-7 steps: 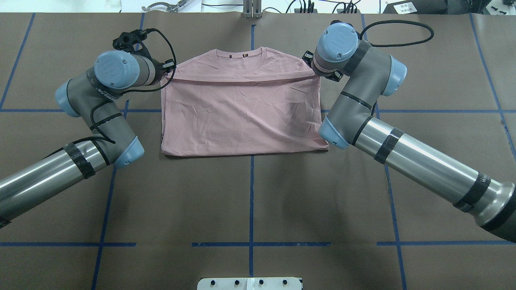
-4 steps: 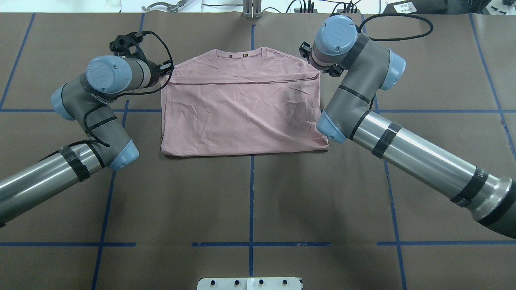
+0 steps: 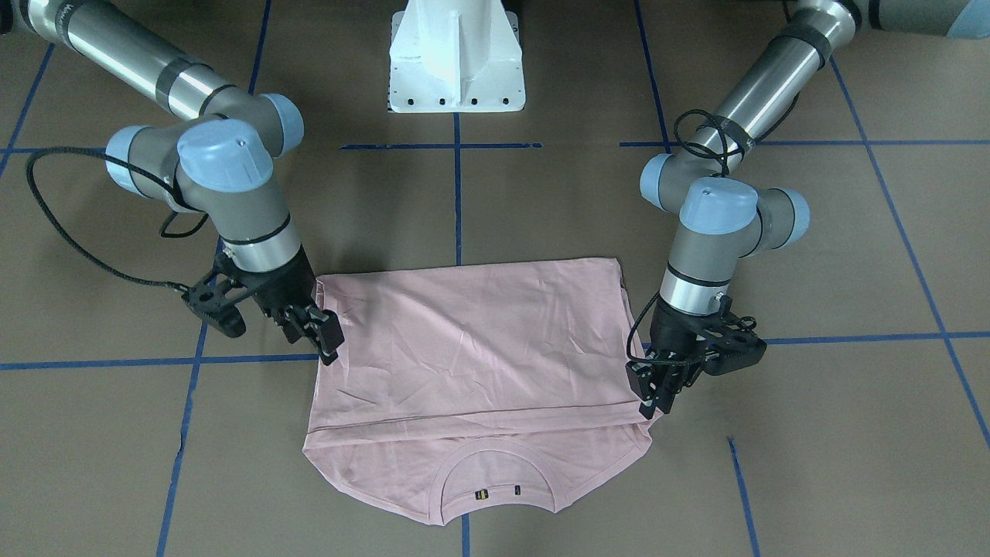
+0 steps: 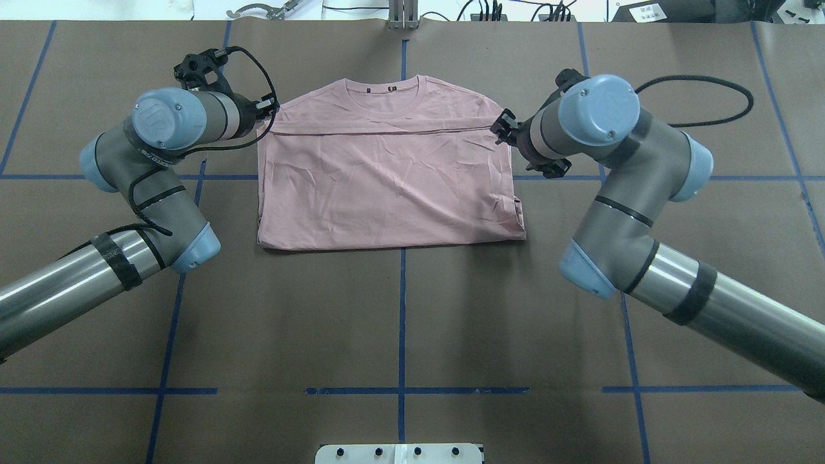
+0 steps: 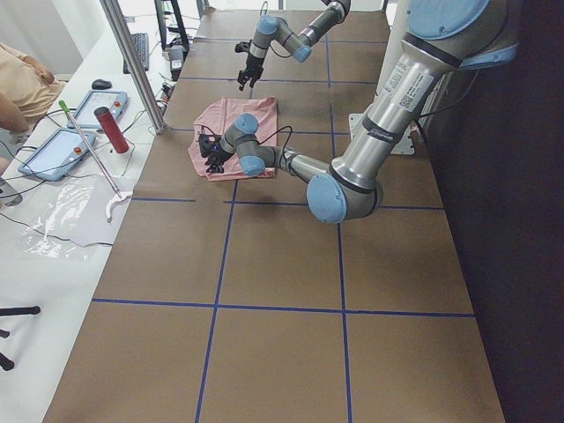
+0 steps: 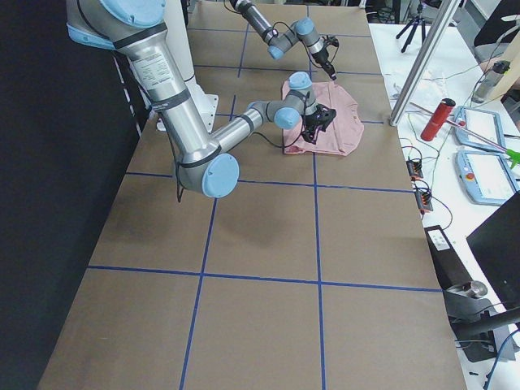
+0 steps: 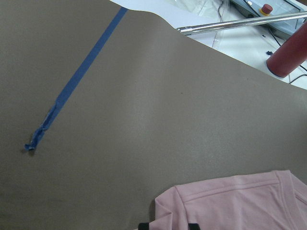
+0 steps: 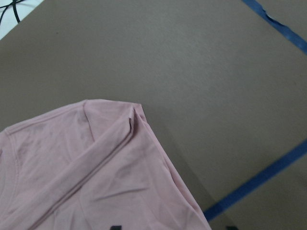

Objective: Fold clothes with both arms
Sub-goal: 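Move the right gripper to the folded shirt's near corner and grasp it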

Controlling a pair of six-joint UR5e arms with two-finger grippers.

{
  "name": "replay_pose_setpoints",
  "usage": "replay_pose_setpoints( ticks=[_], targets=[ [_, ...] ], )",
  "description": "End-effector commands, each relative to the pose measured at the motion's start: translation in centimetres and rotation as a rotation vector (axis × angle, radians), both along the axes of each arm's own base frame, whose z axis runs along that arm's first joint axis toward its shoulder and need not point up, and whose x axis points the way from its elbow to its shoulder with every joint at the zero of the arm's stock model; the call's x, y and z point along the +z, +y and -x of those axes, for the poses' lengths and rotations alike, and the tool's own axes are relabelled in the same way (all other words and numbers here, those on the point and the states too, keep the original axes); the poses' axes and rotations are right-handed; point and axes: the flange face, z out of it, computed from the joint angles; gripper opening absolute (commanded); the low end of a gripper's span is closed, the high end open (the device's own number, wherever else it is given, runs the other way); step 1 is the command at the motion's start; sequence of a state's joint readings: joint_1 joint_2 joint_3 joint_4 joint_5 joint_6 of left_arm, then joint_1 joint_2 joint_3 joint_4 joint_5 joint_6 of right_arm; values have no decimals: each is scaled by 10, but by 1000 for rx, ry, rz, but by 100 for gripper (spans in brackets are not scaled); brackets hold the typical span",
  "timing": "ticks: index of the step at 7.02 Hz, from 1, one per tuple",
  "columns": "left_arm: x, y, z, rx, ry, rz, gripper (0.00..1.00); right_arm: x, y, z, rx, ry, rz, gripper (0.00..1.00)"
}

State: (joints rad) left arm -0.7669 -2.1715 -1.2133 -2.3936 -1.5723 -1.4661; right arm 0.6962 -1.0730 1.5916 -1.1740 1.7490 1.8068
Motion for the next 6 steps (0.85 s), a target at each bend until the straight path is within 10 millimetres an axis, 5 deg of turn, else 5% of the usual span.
replay_pose_setpoints(
  ticks=[1,3,6],
  targets=[
    [1,0,1,0,0,0,39,23,54,5,4,-19,53,81],
    [-2,1,1,-2,6,-1,39,27,71,25,12,-16,72,82],
    [-7,2,1,-18,36,15,39,36,76,28,7,2,84,83]
  ],
)
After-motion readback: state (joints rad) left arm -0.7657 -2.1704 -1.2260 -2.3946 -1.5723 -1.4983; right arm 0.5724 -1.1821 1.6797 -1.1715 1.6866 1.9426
